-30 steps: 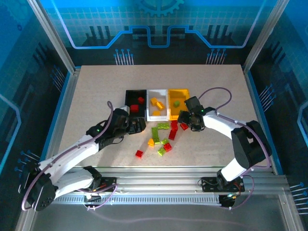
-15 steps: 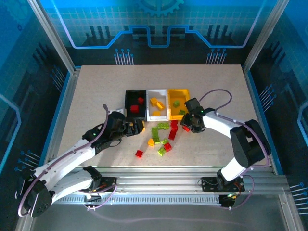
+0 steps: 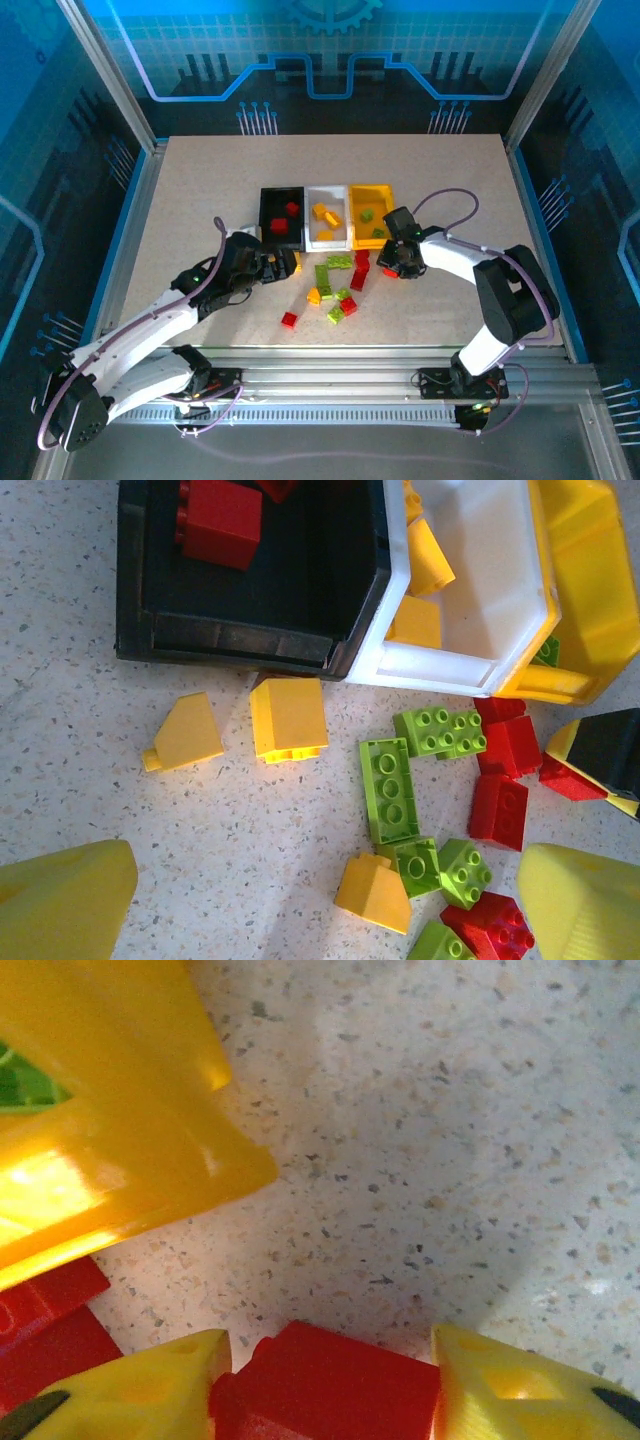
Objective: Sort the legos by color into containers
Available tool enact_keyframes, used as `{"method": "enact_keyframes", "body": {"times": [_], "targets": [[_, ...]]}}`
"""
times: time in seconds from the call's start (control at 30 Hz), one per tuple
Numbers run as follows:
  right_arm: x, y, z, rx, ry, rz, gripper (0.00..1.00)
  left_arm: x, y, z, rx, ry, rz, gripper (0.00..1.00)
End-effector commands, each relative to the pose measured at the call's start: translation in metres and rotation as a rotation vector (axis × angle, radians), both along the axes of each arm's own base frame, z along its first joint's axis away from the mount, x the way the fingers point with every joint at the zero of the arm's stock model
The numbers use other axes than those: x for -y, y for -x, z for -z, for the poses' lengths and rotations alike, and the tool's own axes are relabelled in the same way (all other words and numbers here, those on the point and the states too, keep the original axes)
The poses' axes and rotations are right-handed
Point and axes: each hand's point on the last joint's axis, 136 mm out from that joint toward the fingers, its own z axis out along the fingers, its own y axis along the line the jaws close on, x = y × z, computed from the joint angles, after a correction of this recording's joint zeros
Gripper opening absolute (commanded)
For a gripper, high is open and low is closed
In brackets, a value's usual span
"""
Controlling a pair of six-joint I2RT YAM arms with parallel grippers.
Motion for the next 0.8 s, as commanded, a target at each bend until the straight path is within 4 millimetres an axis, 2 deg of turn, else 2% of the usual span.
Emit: {"method": "enact_keyframes", "body": {"times": [0.0,0.1,0.23,0.33,0.43,0.5,0.6,0.77], "targets": [[0.009,0.015,0.007,-0.056,0.023,-0.002,0.4,-0.01,0.002,0.004,-0.001,-0.036,-0.015,0.99],[0.001,0.012,-0.016,-0.004,0.008,-0.054,0.35,-0.014,0.002,0.003,0.005,-0.048,-0.025,0.99],[-0.036,0.0,-0.071,0.115,-0.032,-0.191,0.34,-0.028,0.004,0.008,-0.004,-0.072,-0.064,0.99],[-0.083,-0.009,-0.108,0.196,-0.02,-0.345,0.34,-0.038,0.009,0.013,-0.019,-0.064,-0.099,0.99],[-0.142,-0.019,-0.133,0.277,0.001,-0.516,0.34,-0.043,0.013,0.015,-0.027,-0.062,-0.112,0.99],[-0.18,-0.028,-0.14,0.313,-0.002,-0.599,0.34,-0.045,0.016,0.015,-0.034,-0.068,-0.107,0.99],[-0.224,-0.048,-0.143,0.35,-0.038,-0.661,0.35,-0.045,0.02,0.014,-0.036,-0.07,-0.094,0.99],[-0.269,-0.088,-0.127,0.366,-0.056,-0.692,0.36,-0.041,0.026,0.014,-0.039,-0.052,-0.05,0.99]]}}
